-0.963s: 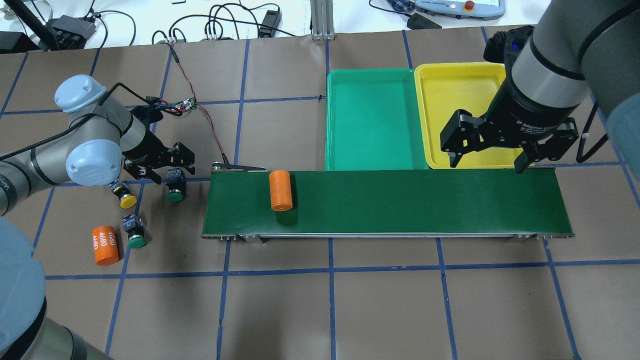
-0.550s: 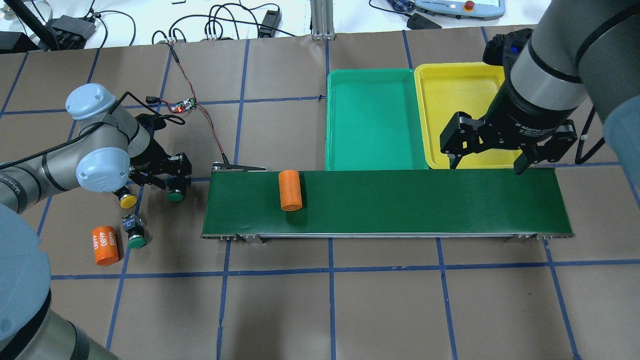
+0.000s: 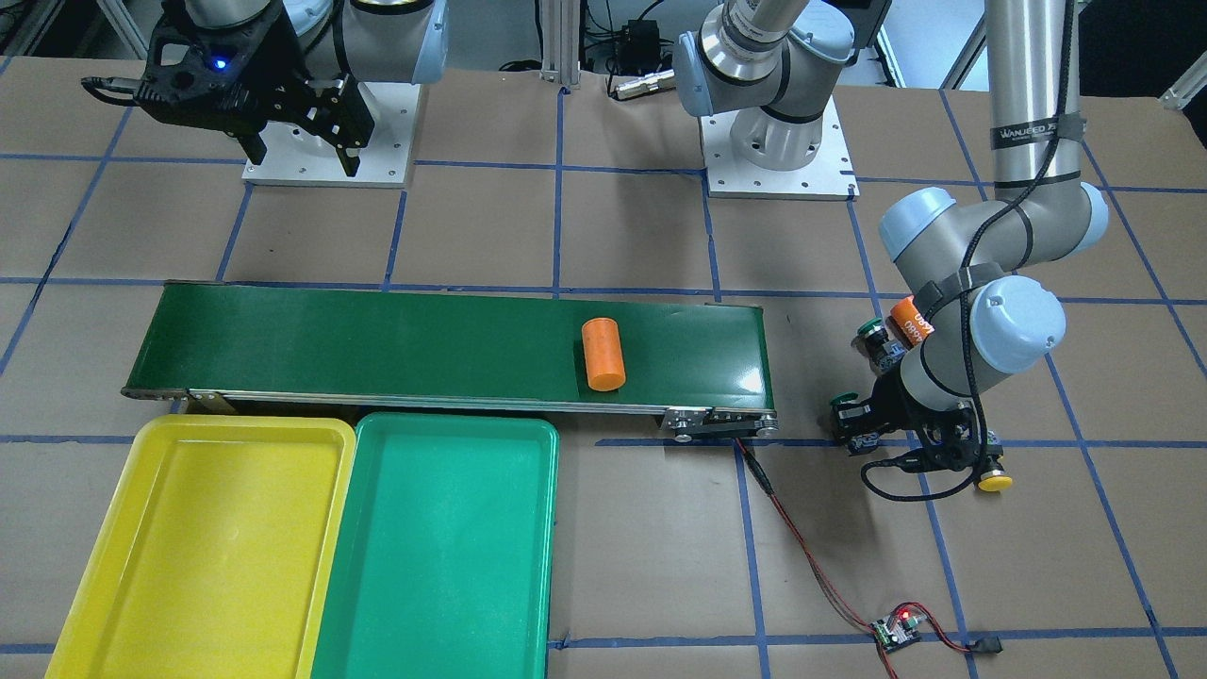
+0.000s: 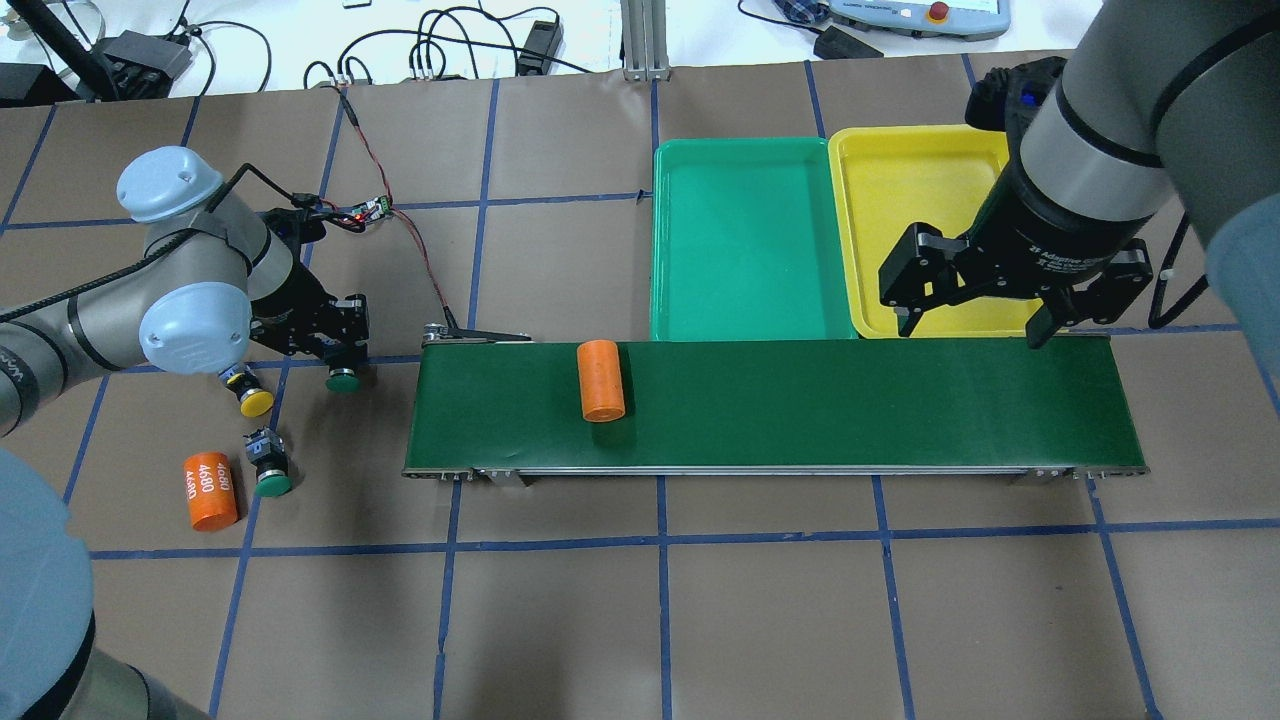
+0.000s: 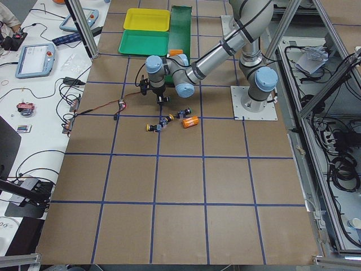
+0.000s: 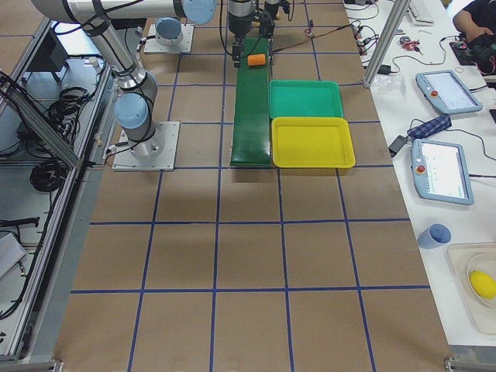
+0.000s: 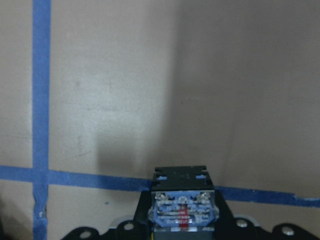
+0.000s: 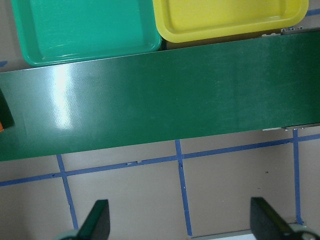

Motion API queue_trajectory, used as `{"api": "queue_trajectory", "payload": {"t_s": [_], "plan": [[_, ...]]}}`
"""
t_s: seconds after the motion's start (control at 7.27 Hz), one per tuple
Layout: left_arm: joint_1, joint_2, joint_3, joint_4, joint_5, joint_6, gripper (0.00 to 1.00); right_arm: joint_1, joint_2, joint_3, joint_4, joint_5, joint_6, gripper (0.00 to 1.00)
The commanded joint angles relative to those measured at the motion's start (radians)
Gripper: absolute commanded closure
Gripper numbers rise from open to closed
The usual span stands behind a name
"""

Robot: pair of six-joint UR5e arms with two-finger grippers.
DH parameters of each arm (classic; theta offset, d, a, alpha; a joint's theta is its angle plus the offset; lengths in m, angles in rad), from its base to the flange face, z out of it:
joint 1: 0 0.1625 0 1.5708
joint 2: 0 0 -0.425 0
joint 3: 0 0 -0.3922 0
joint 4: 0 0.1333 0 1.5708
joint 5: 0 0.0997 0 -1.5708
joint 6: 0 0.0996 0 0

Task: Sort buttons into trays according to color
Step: 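Lower the green-capped button onto the conveyor and release it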

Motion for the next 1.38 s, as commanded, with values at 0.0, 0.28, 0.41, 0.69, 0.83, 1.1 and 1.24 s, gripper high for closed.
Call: {"api": "queue_trajectory", "payload": {"t_s": [0.0, 0.28, 0.41, 0.69, 0.83, 1.1, 1.24], "plan": [[-0.031, 0.089, 0.100, -0.218, -0.026, -0.014, 0.99, 0.000, 0.000, 0.001, -0.006, -0.010, -0.002, 0.00], [-0.224, 0.167, 0.046, -0.213, -0.034, -0.175, 1.00, 0.000, 0.000, 0.000, -0.009, -0.002, -0.001, 0.00], [-0.277, 0.184, 0.029, -0.201, -0.035, -0.202, 1.00, 0.000, 0.002, 0.001, -0.009, 0.001, -0.001, 0.00], [-0.308, 0.187, -0.048, -0.137, -0.037, -0.288, 1.00, 0.000, 0.002, 0.001, -0.009, -0.008, -0.002, 0.00], [-0.327, 0.190, -0.077, -0.085, -0.040, -0.316, 1.00, -0.002, 0.002, 0.000, -0.009, -0.007, -0.002, 0.00], [-0.351, 0.157, -0.093, -0.011, -0.031, -0.301, 0.95, -0.002, 0.002, 0.000, -0.009, -0.004, -0.001, 0.00], [-0.352, 0.155, -0.091, -0.009, -0.031, -0.252, 0.43, -0.002, 0.002, 0.000, -0.007, -0.010, -0.002, 0.00]]}}
